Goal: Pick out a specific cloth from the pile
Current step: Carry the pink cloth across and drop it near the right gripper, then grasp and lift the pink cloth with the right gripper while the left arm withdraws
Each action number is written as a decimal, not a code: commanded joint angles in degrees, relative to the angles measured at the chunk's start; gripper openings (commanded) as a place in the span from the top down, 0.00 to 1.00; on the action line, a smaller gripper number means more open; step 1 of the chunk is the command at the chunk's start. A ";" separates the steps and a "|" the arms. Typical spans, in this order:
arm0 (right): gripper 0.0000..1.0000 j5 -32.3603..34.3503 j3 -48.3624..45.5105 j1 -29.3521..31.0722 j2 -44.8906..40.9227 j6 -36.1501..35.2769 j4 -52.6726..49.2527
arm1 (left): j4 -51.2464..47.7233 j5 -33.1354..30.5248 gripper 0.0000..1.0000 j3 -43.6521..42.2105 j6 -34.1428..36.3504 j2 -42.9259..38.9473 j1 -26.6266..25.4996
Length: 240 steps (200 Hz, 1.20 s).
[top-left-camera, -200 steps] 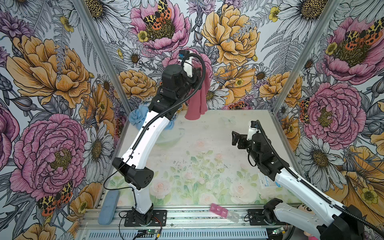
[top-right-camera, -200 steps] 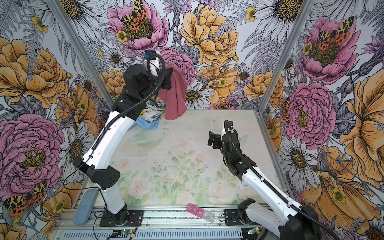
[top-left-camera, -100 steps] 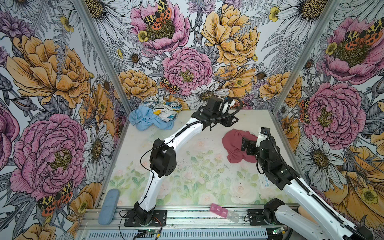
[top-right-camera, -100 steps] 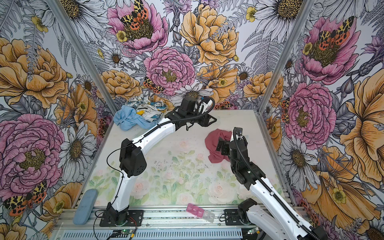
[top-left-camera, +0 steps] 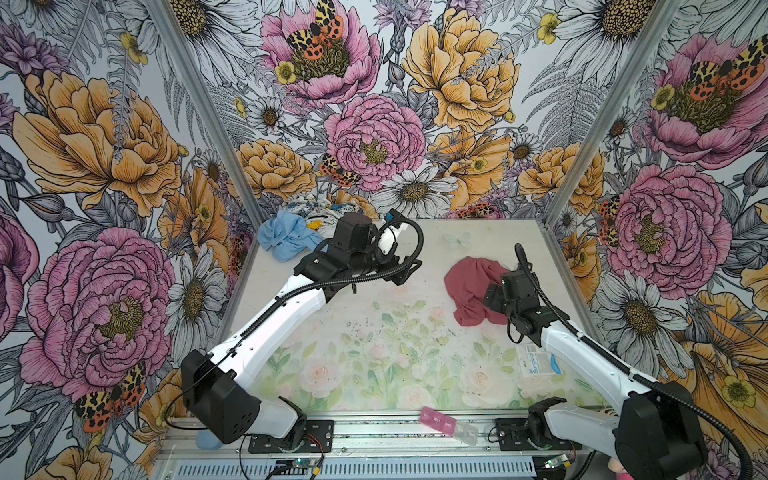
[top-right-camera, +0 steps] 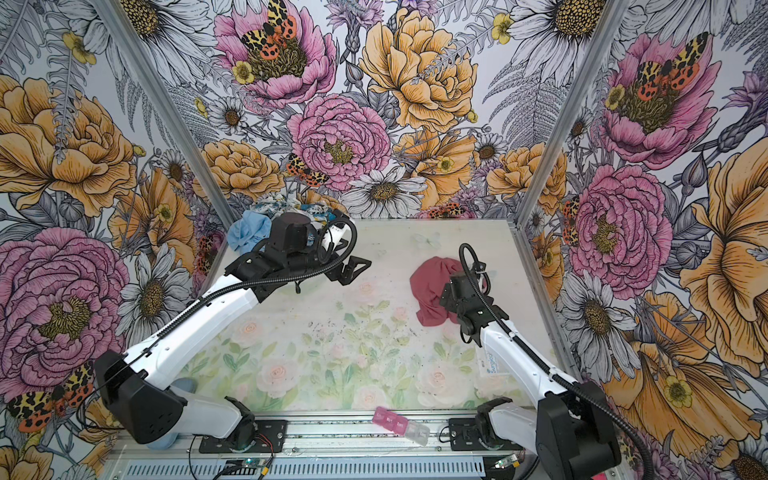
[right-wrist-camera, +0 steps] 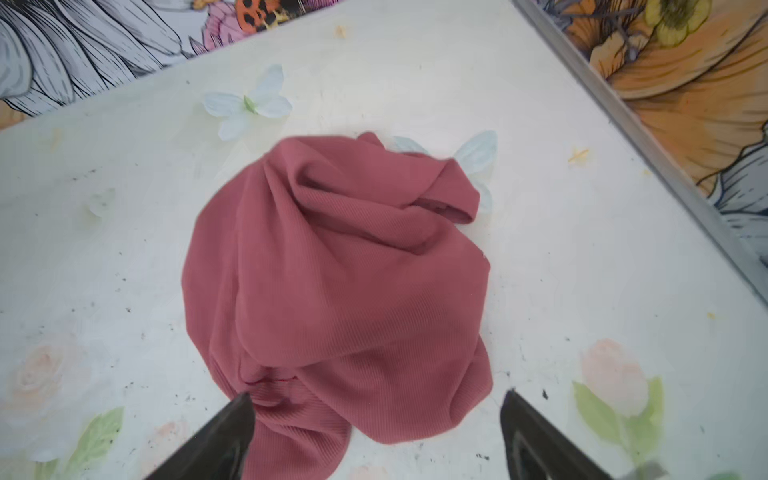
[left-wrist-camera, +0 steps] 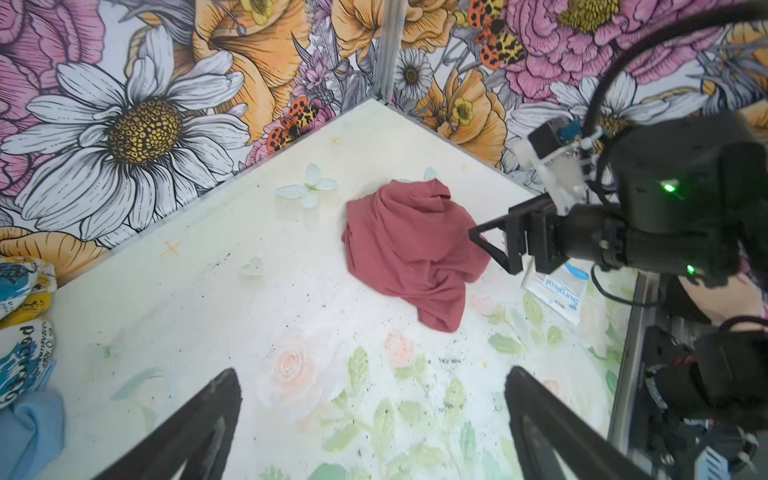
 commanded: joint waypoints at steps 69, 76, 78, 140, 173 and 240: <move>0.51 -7.95 1.36 -6.20 11.63 2.64 1.32 | 4.39 6.06 0.01 -9.19 5.03 -1.12 0.80; 0.51 -8.68 1.55 -6.72 12.22 2.29 1.63 | 4.43 5.55 0.01 -9.42 5.04 -1.50 0.80; 0.51 -8.88 1.66 -6.83 12.42 2.23 1.75 | 4.43 5.36 0.01 -9.46 5.11 -1.60 0.80; 0.48 -12.10 2.81 -8.38 18.77 1.29 5.49 | 4.52 4.66 0.01 -9.37 5.67 -2.20 1.06; 0.95 -13.99 3.87 -8.56 19.56 0.78 5.66 | 4.39 4.04 0.01 -9.31 5.66 -2.25 1.13; 1.00 -16.30 23.97 -10.34 9.71 -8.72 -4.36 | 4.38 4.08 0.01 -8.92 4.91 -3.79 1.41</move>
